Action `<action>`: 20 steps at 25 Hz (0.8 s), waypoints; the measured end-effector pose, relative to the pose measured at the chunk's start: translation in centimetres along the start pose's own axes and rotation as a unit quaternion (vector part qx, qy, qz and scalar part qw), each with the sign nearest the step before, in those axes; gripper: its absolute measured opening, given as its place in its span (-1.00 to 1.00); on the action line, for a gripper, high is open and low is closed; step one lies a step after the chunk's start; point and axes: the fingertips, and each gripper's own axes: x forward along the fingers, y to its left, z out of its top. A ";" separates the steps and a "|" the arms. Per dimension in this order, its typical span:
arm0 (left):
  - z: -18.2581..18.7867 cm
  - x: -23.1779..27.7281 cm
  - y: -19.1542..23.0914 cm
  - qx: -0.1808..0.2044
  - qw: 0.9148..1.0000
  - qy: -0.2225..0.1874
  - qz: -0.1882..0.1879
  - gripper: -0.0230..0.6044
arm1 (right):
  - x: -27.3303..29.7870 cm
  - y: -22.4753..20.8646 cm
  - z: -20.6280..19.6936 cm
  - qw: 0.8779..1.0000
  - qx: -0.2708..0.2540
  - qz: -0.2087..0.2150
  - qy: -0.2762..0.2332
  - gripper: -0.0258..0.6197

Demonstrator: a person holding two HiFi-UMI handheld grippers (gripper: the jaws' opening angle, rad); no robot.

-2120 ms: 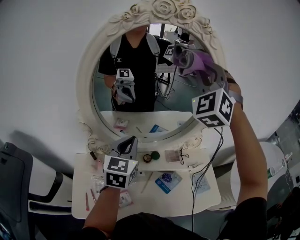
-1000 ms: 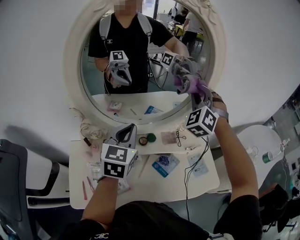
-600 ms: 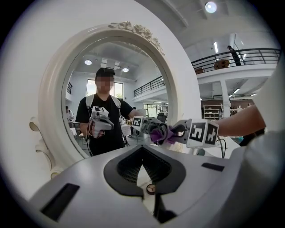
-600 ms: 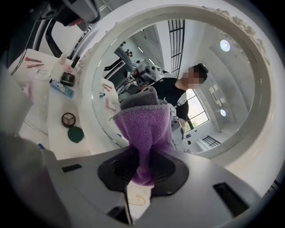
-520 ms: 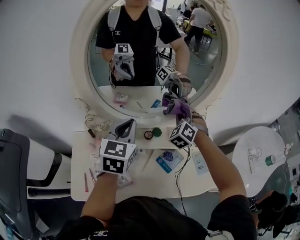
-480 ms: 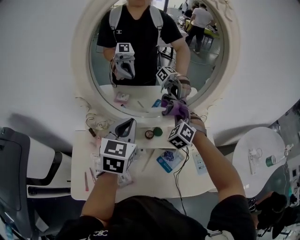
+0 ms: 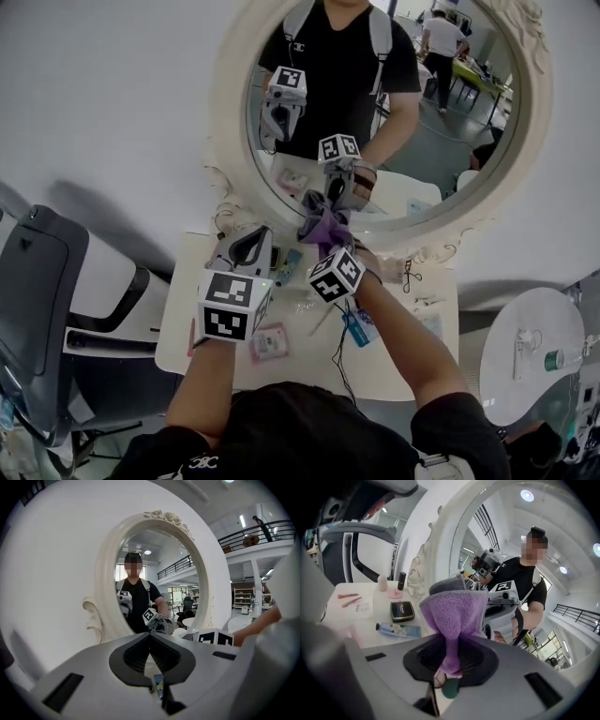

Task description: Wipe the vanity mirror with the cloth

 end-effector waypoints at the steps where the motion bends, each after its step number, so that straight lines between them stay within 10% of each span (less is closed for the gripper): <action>1: -0.2 -0.4 0.9 -0.004 1.000 0.002 0.010 -0.94 | 0.1 0.3 0.7 1.000 0.008 0.009 -0.005 -0.69; 20: -0.8 -5.0 5.0 -0.018 0.997 -0.009 0.075 -0.94 | -4.5 1.1 17.8 0.981 0.079 0.089 -0.156 -0.69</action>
